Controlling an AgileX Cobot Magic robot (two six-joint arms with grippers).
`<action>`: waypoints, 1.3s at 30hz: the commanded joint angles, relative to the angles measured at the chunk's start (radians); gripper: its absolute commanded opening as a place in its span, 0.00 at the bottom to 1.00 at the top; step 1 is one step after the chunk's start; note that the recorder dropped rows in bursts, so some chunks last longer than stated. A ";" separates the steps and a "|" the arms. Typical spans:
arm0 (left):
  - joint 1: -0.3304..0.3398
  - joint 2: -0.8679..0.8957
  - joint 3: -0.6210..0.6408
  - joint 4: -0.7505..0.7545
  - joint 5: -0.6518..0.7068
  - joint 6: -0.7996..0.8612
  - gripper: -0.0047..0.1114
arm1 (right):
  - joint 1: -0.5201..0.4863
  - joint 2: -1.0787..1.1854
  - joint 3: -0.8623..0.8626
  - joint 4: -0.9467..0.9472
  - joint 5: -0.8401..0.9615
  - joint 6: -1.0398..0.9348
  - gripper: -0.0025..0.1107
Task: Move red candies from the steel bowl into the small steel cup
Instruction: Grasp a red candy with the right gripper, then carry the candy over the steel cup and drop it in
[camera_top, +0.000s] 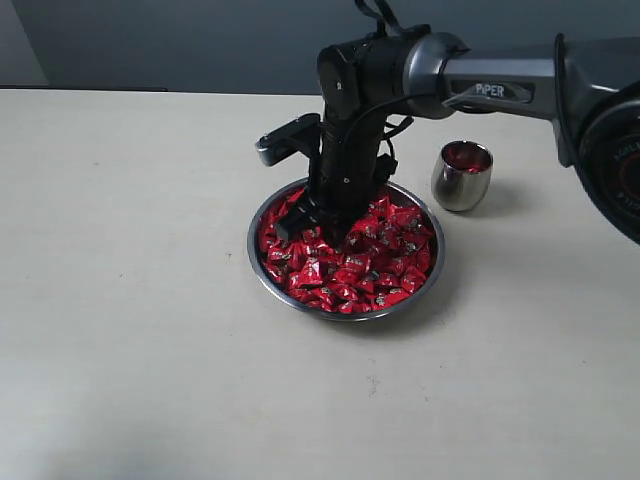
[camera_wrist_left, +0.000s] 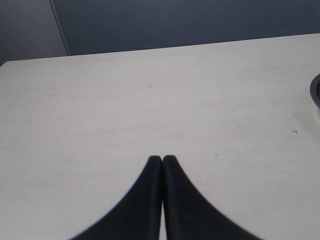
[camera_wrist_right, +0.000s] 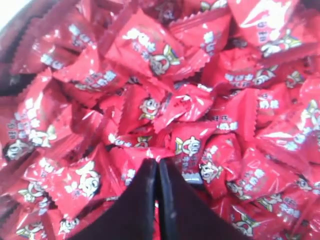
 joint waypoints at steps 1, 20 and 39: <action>0.000 -0.005 -0.008 0.002 -0.008 -0.005 0.04 | -0.002 -0.040 0.005 -0.024 0.008 -0.004 0.01; 0.000 -0.005 -0.008 0.002 -0.008 -0.005 0.04 | -0.002 -0.104 0.005 -0.201 0.111 0.165 0.01; 0.000 -0.005 -0.008 0.002 -0.008 -0.005 0.04 | -0.327 -0.147 -0.145 -0.235 0.086 0.177 0.01</action>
